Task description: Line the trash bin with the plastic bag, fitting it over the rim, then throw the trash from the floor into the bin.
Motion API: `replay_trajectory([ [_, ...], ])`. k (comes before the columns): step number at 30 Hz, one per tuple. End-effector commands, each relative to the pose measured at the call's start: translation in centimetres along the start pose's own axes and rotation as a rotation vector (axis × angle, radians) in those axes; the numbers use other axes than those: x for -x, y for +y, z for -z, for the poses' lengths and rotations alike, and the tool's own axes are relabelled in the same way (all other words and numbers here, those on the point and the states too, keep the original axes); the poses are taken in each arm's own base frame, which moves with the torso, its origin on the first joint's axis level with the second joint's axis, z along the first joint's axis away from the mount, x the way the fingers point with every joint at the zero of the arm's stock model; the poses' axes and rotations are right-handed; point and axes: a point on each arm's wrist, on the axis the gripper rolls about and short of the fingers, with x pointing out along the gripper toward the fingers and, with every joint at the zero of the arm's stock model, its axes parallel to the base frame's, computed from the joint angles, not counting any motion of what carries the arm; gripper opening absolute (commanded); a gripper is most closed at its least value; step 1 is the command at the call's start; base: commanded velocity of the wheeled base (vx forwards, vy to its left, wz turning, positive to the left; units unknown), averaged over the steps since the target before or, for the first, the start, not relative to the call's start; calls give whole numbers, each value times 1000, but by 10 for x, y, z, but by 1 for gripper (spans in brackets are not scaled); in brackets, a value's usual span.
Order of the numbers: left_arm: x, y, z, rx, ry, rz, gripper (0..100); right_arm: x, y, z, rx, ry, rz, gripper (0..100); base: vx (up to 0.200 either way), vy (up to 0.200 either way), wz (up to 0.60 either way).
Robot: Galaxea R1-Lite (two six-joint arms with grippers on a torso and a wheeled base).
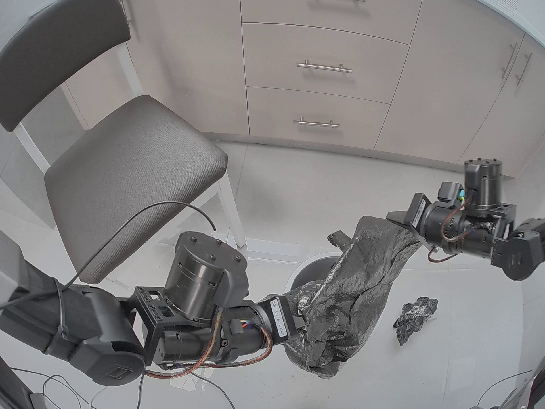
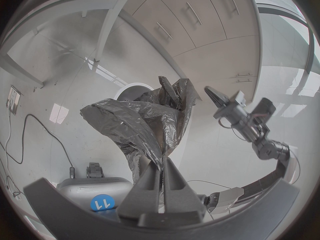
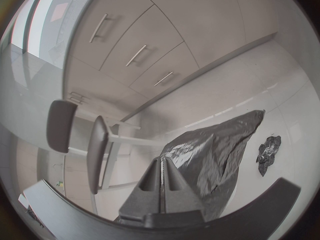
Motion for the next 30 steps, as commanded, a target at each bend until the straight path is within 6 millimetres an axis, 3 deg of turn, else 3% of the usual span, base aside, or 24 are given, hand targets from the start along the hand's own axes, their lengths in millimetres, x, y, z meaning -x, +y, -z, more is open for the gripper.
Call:
replay_trajectory([
  [1,-7,5,4,0,8,-5,0,-67,-28,2,-17,12,126,0,0,0,0],
  [7,-6,5,4,0,5,-3,0,-99,-41,-6,-13,-7,145,0,0,0,0],
  [12,-5,5,1,3,-6,-1,0,-102,-48,1,-11,13,184,0,0,0,0],
  [17,-6,5,-1,6,-11,0,0,-97,-54,21,-20,95,234,0,0,0,0],
  [24,-6,6,-5,9,-35,20,0,-97,-45,55,2,192,228,0,0,0,0],
  [30,-6,7,-7,14,-49,21,0,-125,-46,87,22,277,241,0,0,0,0],
])
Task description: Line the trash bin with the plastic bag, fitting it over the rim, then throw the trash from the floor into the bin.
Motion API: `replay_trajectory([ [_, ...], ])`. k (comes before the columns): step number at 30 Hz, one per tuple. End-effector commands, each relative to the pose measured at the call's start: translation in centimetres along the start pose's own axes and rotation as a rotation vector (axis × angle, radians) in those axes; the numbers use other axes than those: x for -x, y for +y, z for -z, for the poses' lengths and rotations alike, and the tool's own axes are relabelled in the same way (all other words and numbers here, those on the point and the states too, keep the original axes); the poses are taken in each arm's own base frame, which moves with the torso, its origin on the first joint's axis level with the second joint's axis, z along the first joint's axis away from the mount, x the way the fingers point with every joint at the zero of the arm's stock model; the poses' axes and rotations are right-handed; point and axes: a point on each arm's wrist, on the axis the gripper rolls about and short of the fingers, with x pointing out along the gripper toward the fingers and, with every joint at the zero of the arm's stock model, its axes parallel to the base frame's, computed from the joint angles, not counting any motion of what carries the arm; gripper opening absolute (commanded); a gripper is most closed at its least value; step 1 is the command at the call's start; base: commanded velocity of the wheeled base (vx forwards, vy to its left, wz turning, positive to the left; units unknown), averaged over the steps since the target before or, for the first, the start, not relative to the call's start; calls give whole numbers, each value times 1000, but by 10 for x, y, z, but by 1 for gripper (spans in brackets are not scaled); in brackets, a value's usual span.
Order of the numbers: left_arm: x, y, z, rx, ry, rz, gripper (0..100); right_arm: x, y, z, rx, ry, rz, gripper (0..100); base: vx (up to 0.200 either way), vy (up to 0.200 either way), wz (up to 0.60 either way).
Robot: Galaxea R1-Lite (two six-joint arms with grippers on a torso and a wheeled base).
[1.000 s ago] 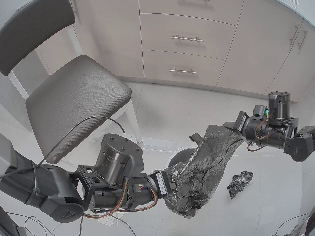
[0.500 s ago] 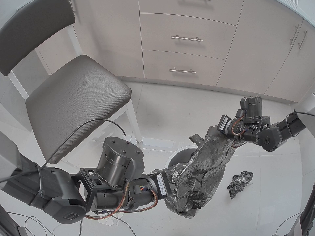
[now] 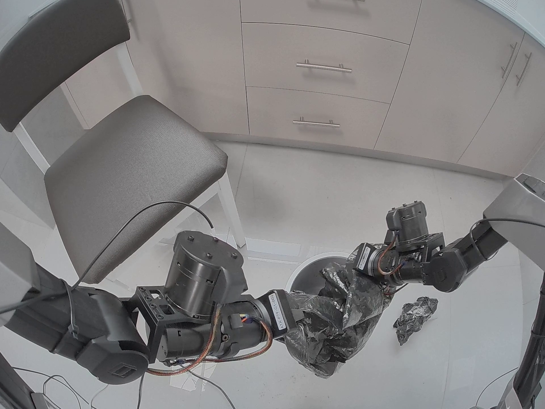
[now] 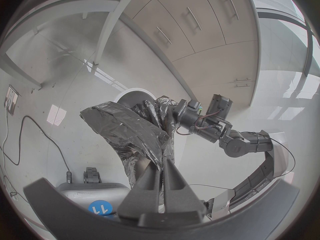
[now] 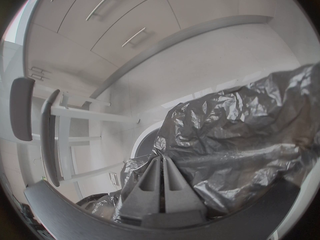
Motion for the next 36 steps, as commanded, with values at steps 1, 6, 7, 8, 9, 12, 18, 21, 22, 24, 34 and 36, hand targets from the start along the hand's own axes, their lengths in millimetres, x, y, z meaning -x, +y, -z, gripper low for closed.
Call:
replay_trajectory([
  [1,0,3,-2,7,-9,-8,0,-29,4,22,24,71,16,0,0,0,0],
  [6,-2,5,-3,10,-5,-15,0,-52,-2,33,25,120,53,0,0,0,0],
  [7,-3,6,-2,11,-3,-18,0,-55,-4,34,19,125,60,0,0,0,0],
  [8,-4,6,-2,11,-1,-21,0,-59,-5,36,16,130,65,0,0,0,0],
  [9,-4,7,-2,11,0,-22,0,-59,-6,37,16,131,66,0,0,0,0],
  [12,-8,9,-1,13,7,-34,0,-69,-14,43,12,142,95,0,0,0,0],
  [18,-11,11,0,15,12,-43,0,-76,-15,44,23,126,115,0,0,0,0],
  [21,-12,12,0,16,12,-45,0,-83,-15,40,25,105,125,0,0,0,0],
  [22,-12,12,0,16,12,-45,0,-84,-16,40,27,98,130,0,0,0,0],
  [24,-13,12,0,16,12,-46,0,-85,-15,40,29,89,135,0,0,0,0],
  [34,-12,14,-4,24,3,-50,0,-13,26,-3,13,-41,0,0,0,0,0],
  [36,-13,15,-4,25,5,-53,0,3,34,-12,5,-76,-31,0,0,0,0],
])
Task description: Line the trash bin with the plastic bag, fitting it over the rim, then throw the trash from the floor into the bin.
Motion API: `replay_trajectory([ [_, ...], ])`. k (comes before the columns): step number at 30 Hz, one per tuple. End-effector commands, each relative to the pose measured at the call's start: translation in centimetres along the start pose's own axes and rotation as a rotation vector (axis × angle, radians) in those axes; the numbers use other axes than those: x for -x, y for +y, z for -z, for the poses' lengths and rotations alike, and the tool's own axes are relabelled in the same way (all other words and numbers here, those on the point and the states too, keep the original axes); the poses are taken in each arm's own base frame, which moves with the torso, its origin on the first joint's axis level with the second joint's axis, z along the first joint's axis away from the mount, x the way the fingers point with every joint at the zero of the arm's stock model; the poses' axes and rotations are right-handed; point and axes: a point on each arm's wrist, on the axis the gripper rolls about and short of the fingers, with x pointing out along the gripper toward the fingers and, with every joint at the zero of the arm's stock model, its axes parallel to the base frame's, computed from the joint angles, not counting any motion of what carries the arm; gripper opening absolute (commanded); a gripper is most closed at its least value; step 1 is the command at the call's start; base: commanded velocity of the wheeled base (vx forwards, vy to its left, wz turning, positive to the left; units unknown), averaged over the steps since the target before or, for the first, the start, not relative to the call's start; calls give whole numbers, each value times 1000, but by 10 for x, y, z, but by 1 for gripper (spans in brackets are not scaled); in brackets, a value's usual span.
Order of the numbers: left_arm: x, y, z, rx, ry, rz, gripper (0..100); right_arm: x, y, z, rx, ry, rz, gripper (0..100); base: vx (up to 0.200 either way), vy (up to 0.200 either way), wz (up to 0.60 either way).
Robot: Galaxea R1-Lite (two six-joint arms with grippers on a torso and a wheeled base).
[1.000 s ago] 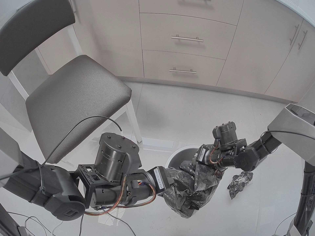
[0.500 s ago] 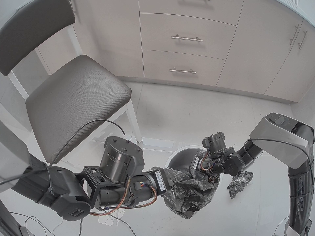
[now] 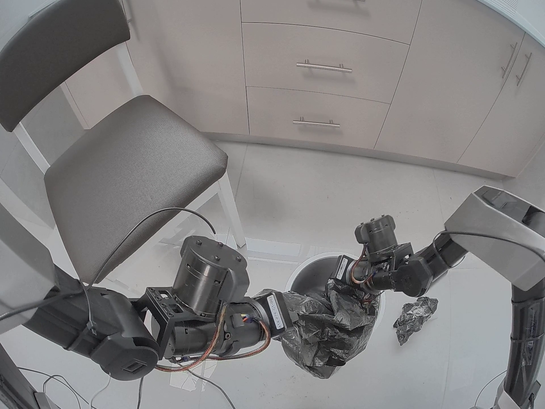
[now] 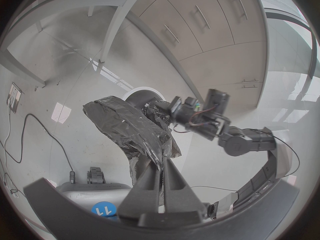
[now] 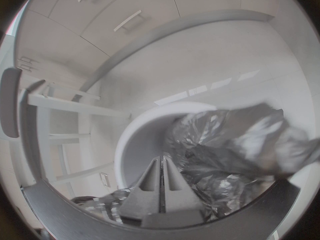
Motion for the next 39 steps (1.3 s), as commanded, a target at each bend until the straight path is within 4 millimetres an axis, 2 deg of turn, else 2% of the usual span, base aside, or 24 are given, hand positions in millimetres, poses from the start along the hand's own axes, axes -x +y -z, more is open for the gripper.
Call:
replay_trajectory([
  [1,-2,2,-1,5,-1,-6,0,62,24,-32,-17,-112,-108,0,0,0,0],
  [2,-2,2,-1,5,1,-7,0,78,28,-37,-30,-127,-126,0,0,0,0],
  [6,-4,3,-1,7,3,-12,0,95,28,-38,-34,-122,-127,0,0,0,0],
  [11,-4,3,0,5,5,-12,0,106,9,-39,-57,-128,-92,0,0,0,0],
  [12,-4,3,-1,6,3,-13,0,108,-1,-38,-72,-125,-65,0,0,0,0],
  [15,-5,4,0,5,6,-15,0,104,-24,-37,-100,-118,-8,0,0,0,0],
  [18,-6,4,0,6,6,-17,0,102,-32,-39,-114,-128,4,0,0,0,0],
  [21,-7,5,0,7,7,-21,0,87,-43,-39,-121,-145,14,0,0,0,0],
  [31,-8,4,-1,7,-13,7,0,62,-46,-33,-111,-122,11,0,0,0,0],
  [39,-12,7,0,9,-8,-6,0,59,-38,-20,-87,-82,3,0,0,0,0],
])
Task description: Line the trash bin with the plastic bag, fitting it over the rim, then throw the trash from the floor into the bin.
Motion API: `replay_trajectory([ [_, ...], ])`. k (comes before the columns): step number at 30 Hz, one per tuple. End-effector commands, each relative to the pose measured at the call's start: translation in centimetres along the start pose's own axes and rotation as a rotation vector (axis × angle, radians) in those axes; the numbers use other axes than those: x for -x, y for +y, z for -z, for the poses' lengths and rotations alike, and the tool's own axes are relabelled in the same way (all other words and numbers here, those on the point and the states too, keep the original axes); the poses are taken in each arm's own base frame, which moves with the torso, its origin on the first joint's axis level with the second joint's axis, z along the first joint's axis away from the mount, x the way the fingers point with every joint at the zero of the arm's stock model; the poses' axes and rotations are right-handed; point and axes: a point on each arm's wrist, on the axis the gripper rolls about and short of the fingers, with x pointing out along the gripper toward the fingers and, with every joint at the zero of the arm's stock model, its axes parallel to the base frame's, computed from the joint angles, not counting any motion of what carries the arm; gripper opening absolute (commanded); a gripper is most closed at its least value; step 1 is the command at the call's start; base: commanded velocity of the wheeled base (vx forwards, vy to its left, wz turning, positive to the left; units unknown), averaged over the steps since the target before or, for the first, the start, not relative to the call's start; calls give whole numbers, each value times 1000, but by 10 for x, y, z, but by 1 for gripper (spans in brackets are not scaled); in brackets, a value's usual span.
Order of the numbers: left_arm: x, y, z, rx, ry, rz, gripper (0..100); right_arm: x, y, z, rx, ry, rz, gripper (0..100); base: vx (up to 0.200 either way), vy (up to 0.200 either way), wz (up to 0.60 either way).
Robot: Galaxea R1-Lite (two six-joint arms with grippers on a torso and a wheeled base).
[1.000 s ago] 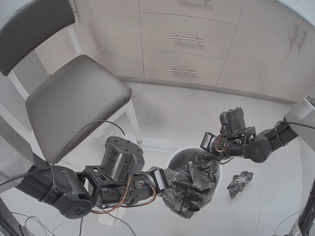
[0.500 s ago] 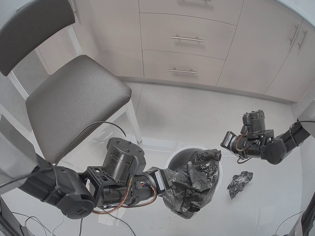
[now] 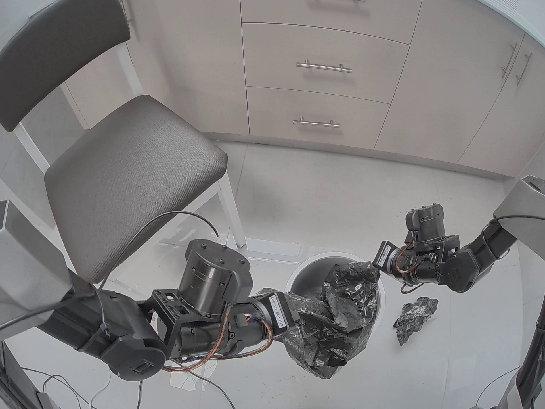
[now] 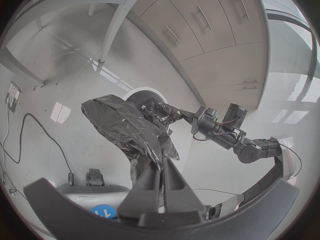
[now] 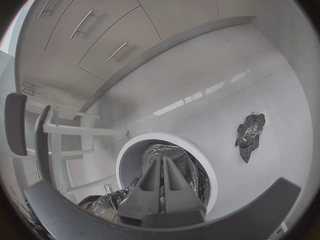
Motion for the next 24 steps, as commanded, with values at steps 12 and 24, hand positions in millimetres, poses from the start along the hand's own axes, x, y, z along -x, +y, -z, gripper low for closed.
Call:
replay_trajectory([
  [12,-6,3,1,-1,6,-16,0,-49,6,50,72,130,33,0,0,0,0],
  [24,-10,7,3,-1,13,-29,0,-87,-12,73,208,140,138,0,0,0,0],
])
